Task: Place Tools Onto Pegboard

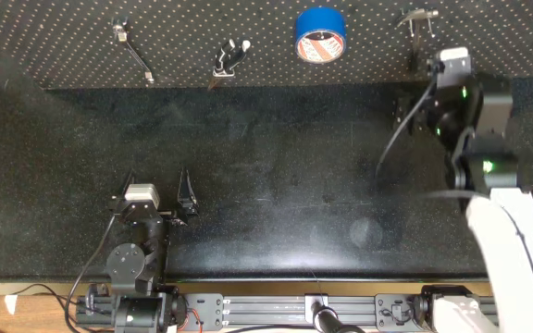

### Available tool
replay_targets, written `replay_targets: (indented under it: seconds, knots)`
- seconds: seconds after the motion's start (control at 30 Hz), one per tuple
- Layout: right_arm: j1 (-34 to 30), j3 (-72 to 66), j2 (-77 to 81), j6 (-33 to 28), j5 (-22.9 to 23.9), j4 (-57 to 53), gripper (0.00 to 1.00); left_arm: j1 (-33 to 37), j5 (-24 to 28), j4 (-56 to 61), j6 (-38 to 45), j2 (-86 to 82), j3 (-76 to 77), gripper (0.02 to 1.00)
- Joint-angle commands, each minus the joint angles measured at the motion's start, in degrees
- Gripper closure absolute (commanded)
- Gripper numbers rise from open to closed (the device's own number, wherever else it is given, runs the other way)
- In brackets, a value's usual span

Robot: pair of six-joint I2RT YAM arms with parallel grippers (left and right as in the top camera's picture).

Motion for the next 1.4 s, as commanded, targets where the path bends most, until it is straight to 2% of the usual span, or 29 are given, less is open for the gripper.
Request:
replay_targets:
  seconds: [0.03,0.07,0.1,0.23,0.37,0.47,0.53,0.57,0.73,1.4]
  knots:
    - [0.13,-24.76,-15.34,0.22,-2.43,26.05,0.007,-0.02,0.22,-0.42,0.50,-0.42,-0.09,0.023]
    - [0.13,-31.34,-19.85,0.24,-1.79,34.34,0.007,-0.02,0.24,-0.42,0.50,-0.42,-0.09,0.023]
    - [0.13,-35.45,-23.45,0.28,-1.81,37.86,0.007,-0.02,0.24,-0.42,0.50,-0.42,-0.09,0.023]
    - [0.13,-45.59,-37.20,1.64,-1.33,41.05,0.009,-0.02,0.24,-0.42,0.50,-0.42,-0.09,0.023]
    - [1.60,-45.90,-46.05,2.84,0.94,31.54,0.009,-0.02,0.24,-0.42,0.50,-0.42,-0.09,0.023]
    - [4.20,-45.90,-56.59,3.08,3.63,17.49,0.009,-0.02,0.24,-0.42,0.50,-0.42,-0.09,0.023]
    - [4.68,-45.90,-64.11,8.50,6.43,6.88,0.009,-0.02,0.22,-0.42,0.50,-0.42,-0.09,0.020]
    - [4.68,-45.90,-66.42,8.81,6.71,5.77,0.009,-0.02,0.24,-0.42,0.50,-0.42,-0.09,0.023]
    - [4.52,-45.88,-67.52,8.79,10.49,5.42,0.009,-0.02,0.22,-0.42,0.50,-0.42,-0.09,0.023]
    - [5.27,-45.88,-67.49,8.81,10.47,5.46,0.012,-0.02,0.24,-0.42,0.50,-0.42,-0.09,0.020]
